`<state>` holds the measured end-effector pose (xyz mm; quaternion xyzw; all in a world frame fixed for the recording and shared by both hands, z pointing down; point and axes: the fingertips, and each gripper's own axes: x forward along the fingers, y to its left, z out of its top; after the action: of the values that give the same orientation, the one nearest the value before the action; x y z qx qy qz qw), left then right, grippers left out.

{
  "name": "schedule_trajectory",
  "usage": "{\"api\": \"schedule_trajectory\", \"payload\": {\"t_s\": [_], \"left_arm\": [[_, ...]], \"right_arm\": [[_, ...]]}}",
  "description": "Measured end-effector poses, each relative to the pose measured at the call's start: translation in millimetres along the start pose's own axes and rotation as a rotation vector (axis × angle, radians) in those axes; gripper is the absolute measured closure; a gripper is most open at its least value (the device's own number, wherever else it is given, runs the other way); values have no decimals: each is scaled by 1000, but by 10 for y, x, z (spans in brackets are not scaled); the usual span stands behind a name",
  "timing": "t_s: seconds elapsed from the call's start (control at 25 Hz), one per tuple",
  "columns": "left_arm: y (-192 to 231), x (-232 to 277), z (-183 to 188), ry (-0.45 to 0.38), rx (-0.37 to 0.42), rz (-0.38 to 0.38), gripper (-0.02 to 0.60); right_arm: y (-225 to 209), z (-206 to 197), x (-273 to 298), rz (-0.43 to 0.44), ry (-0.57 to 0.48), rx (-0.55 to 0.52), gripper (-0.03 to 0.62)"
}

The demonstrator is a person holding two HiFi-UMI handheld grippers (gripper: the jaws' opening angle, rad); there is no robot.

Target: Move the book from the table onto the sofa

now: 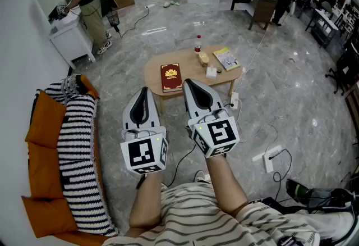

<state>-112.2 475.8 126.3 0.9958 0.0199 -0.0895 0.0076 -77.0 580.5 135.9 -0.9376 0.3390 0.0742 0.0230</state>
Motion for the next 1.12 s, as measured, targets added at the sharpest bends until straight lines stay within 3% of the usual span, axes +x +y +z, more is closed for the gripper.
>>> {"api": "schedule_trajectory", "payload": {"t_s": [0.76, 1.12], "left_arm": [[-666, 270, -313, 42, 22, 32, 572], [-714, 550, -537, 92, 11, 53, 572]], "right_arm": [[-760, -164, -202, 18, 10, 22, 580], [-992, -380, -27, 26, 46, 56, 580]]}}
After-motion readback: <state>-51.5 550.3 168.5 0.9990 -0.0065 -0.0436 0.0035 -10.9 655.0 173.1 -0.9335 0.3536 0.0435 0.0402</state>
